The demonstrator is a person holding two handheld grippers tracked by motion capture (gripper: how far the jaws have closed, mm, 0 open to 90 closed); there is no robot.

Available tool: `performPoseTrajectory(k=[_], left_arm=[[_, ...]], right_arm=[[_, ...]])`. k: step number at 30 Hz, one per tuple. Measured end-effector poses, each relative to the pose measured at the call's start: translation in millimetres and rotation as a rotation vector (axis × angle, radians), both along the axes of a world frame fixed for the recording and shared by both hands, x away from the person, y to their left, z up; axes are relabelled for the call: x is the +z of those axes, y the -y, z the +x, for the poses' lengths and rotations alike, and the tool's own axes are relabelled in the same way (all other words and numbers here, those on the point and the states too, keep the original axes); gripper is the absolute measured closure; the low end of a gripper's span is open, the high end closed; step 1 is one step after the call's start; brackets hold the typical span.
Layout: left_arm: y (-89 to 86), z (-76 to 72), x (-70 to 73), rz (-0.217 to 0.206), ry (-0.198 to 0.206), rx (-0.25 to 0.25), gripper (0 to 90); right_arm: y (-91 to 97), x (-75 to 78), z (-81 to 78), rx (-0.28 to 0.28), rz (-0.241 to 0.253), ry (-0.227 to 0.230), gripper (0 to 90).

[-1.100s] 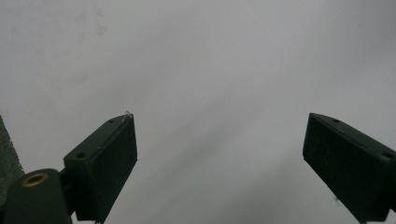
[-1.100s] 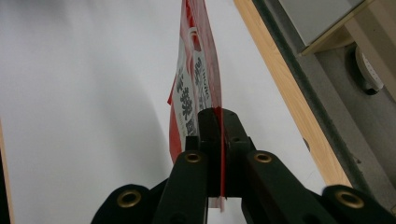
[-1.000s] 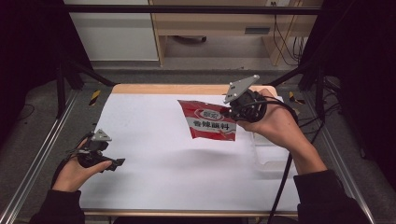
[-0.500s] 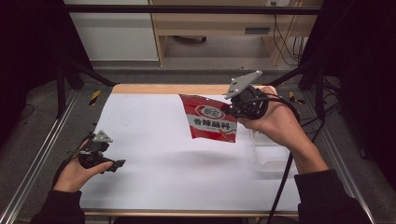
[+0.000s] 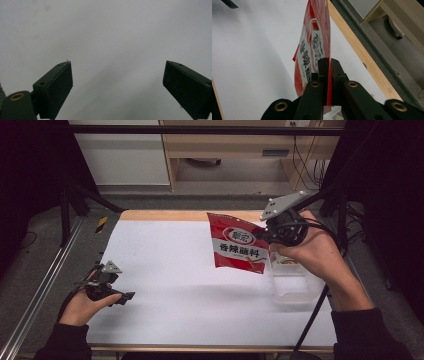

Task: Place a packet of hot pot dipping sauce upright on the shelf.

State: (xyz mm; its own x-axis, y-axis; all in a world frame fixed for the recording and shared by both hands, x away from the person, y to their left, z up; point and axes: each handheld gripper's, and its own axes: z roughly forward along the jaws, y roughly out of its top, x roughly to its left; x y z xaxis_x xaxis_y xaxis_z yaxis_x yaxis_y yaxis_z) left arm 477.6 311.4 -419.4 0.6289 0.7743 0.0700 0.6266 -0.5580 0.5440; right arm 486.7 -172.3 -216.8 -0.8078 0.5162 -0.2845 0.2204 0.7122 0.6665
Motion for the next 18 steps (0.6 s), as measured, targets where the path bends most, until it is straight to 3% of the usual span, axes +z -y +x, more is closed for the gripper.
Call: performPoseTrajectory(k=[10, 18], left_arm=[[-0.3, 0.6, -3.7, 0.005, -0.007, -0.001, 9.3], [-2.9, -2.0, 0.7, -0.007, 0.010, 0.003, 9.4]], right_arm=[[31.1, 9.5, -11.2, -0.066, 0.030, 0.013, 89.9], [63.0, 13.4, -22.4, -0.134, 0.050, 0.023, 90.0]])
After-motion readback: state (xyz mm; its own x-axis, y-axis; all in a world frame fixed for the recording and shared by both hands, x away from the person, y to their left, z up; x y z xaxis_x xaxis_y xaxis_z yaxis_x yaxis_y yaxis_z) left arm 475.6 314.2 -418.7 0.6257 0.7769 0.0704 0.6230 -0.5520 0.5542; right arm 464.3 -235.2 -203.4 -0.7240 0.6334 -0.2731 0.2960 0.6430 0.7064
